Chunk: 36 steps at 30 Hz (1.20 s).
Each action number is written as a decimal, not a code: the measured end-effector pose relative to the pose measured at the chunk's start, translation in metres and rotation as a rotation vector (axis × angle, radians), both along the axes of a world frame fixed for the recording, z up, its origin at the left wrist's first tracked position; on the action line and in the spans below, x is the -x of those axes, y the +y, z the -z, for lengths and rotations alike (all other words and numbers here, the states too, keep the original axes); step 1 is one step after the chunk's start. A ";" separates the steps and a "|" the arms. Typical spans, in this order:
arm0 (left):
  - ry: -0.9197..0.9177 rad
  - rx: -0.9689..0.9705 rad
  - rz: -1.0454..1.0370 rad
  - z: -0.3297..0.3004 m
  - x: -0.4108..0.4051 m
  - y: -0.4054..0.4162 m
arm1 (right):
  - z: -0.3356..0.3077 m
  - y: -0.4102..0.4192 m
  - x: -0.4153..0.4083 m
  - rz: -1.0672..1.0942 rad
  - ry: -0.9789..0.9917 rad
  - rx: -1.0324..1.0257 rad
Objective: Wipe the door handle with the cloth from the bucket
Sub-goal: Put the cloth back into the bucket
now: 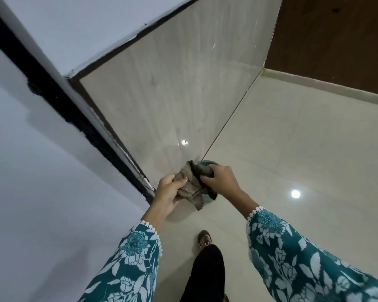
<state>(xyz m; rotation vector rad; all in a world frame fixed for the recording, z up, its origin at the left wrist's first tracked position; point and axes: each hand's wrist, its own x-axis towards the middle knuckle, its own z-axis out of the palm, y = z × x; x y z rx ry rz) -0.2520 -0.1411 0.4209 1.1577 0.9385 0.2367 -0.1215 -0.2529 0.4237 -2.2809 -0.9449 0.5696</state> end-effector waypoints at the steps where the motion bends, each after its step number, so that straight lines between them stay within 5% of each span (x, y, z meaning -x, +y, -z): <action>1: 0.052 -0.106 0.026 0.006 -0.012 0.009 | 0.001 0.005 -0.016 0.068 -0.031 0.014; 5: 0.232 -0.435 0.094 0.024 -0.065 0.035 | 0.002 0.030 -0.064 0.147 -0.217 -0.021; 11: 0.049 0.034 -0.077 0.026 -0.146 0.051 | 0.017 0.068 -0.085 -0.218 -0.167 0.029; 14: 0.067 0.032 -0.096 0.034 -0.155 0.062 | 0.017 0.071 -0.110 -0.311 0.062 -0.054; 17: 0.098 0.043 -0.110 0.049 -0.164 0.066 | 0.030 0.073 -0.152 -0.140 0.190 -0.082; 20: 0.116 0.121 -0.084 0.076 -0.176 0.065 | 0.065 0.074 -0.184 -0.129 0.706 0.063; 22: 0.166 0.135 -0.097 0.138 -0.190 0.067 | 0.130 0.081 -0.203 -0.116 0.957 0.101; 26: 0.286 0.016 -0.165 0.230 -0.210 0.074 | 0.229 0.097 -0.214 0.066 0.918 0.106; 30: 0.350 -0.076 -0.307 0.378 -0.229 0.090 | 0.392 0.120 -0.234 0.276 0.855 0.093; 36: 0.191 -0.059 -0.368 0.518 -0.250 0.114 | 0.575 0.166 -0.258 0.127 0.675 0.328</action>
